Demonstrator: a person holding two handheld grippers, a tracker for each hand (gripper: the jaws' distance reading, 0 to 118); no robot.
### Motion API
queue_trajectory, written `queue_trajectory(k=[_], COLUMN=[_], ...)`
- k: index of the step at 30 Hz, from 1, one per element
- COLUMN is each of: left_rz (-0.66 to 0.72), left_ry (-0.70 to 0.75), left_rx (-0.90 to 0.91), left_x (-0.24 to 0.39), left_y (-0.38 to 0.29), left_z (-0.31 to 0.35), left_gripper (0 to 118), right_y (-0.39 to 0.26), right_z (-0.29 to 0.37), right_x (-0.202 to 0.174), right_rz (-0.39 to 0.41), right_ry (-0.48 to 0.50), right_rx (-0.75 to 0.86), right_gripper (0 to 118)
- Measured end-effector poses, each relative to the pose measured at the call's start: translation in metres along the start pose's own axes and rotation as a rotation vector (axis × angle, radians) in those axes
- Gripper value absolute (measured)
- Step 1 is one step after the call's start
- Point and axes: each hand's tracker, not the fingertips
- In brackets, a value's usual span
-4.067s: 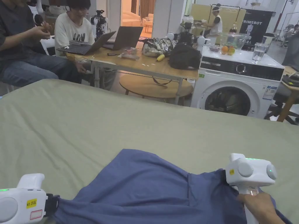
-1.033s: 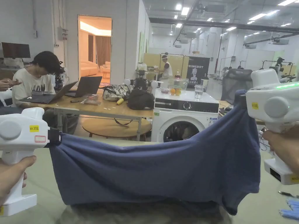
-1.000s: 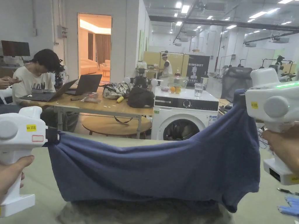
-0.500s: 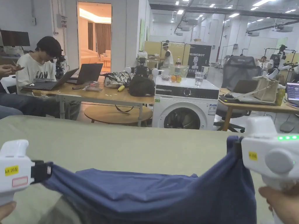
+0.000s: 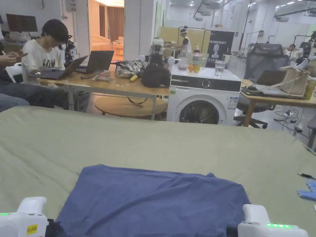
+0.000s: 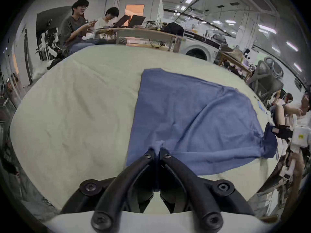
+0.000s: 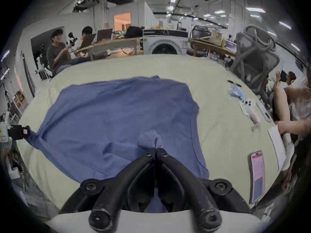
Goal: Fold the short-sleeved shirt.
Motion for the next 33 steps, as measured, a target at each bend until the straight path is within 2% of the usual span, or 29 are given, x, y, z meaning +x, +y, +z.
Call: queue_trajectory(k=[1,2,3,4,9,10,11,12,13,14,22,24,30,31,33], left_rz=[-0.003,-0.007,-0.005,-0.002,-0.036,-0.052,-0.057,-0.063,-0.066,-0.069,-0.062,-0.072,0.009,0.026,0.04], left_ry=[0.015,0.025,0.033,0.028,-0.01,-0.021,-0.019,-0.019,-0.007,0.001,0.008,0.022,0.008,0.007,-0.022], left_rx=[-0.003,0.003,0.008,0.014,0.219,0.258,0.281,0.312,0.34,0.362,0.328,0.277,0.162,0.127,0.051], left_x=[0.0,-0.007,-0.008,-0.009,0.006,0.014,0.019,0.025,0.031,0.04,0.055,0.048,0.005,-0.003,-0.016], left_y=[0.002,0.005,0.008,0.012,0.024,0.024,0.025,0.026,0.026,0.025,0.071,0.098,0.197,0.213,0.239], left_z=[-0.002,-0.009,-0.008,-0.006,0.01,0.01,0.009,0.009,0.007,0.007,-0.029,-0.041,-0.099,-0.112,-0.139], left_gripper=[24,36,45,48,48,47,44,33,8,0,0,0,0,6,27], right_y=[-0.002,-0.002,-0.001,0.0,0.011,0.013,0.014,0.015,0.017,0.018,0.046,0.054,0.081,0.084,0.088], right_z=[-0.004,-0.006,-0.007,-0.005,0.013,0.015,0.016,0.017,0.016,0.016,-0.008,-0.013,-0.034,-0.038,-0.048], right_x=[-0.001,0.0,-0.001,-0.001,-0.015,-0.02,-0.024,-0.029,-0.034,-0.039,-0.063,-0.064,-0.067,-0.066,-0.065], right_rz=[0.001,0.001,-0.002,-0.015,-0.056,-0.058,-0.057,-0.054,-0.049,-0.043,-0.035,-0.039,-0.027,-0.025,-0.029], right_ry=[-0.003,-0.003,-0.01,-0.012,0.015,0.013,0.013,0.014,0.01,0.003,0.04,0.043,0.056,0.055,0.061], right_rx=[0.012,0.023,0.032,0.063,0.255,0.283,0.313,0.35,0.376,0.387,0.377,0.366,0.325,0.315,0.297], right_gripper=[37,46,49,49,48,40,26,8,0,0,0,0,0,0,0])
